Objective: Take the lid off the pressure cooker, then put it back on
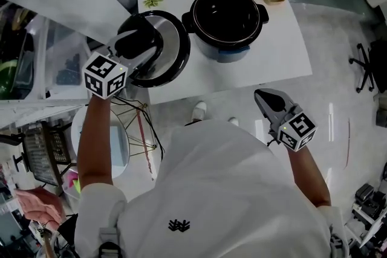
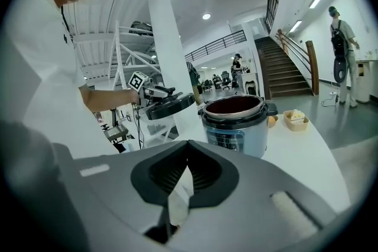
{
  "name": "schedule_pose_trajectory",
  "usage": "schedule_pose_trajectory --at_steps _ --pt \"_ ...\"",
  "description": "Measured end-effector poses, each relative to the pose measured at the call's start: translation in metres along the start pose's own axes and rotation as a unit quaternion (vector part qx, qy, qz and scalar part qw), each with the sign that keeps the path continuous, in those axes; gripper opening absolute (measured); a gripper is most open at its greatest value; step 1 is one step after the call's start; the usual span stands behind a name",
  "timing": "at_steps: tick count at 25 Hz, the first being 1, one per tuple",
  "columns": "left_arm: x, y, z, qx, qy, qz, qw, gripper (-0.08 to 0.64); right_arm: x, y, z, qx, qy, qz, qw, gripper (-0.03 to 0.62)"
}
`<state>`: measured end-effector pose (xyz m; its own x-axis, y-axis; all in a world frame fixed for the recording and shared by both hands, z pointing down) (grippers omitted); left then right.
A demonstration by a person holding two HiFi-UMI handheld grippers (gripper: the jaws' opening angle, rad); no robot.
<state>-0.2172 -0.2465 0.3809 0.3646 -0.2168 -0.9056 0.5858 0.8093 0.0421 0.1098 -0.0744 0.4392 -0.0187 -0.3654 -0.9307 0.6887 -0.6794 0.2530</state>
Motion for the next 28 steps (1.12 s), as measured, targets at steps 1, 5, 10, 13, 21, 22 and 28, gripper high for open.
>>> schedule_pose_trajectory --at_steps 1,5,10,13,21,22,28 --pt "0.006 0.001 0.005 -0.005 0.001 0.004 1.0 0.287 0.0 0.001 -0.002 -0.003 0.002 0.001 1.0 0.014" --pt "0.026 0.004 0.028 -0.028 0.004 0.013 0.9995 0.287 -0.002 0.004 -0.012 -0.018 0.012 0.006 1.0 0.014" --pt "0.047 0.011 0.063 -0.057 0.003 0.029 0.9979 0.287 -0.004 0.01 -0.026 -0.042 0.023 0.015 0.999 0.014" --pt "0.058 0.015 0.083 -0.072 0.003 0.034 0.9968 0.287 -0.005 0.013 -0.036 -0.057 0.027 0.019 0.998 0.014" --pt "0.081 0.031 0.143 -0.118 -0.004 0.057 0.9913 0.287 -0.012 0.025 -0.066 -0.109 0.041 0.036 0.993 0.014" --pt "0.083 0.034 0.151 -0.123 -0.005 0.061 0.9905 0.287 -0.013 0.026 -0.07 -0.115 0.042 0.038 0.992 0.014" --pt "0.092 0.046 0.198 -0.152 -0.015 0.078 0.9851 0.287 -0.021 0.033 -0.088 -0.15 0.052 0.053 0.986 0.014"
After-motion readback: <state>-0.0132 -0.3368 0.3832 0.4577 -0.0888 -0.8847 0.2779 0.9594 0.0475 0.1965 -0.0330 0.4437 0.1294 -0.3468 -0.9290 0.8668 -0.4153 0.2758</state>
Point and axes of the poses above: the fingertips, and each gripper's own axes: z forward along the fingers, y to its right, x out of its top, the point moved 4 cm from there along -z, backward along the fingers, and after that the axes turned 6 degrees about y, right-handed, at the moved point
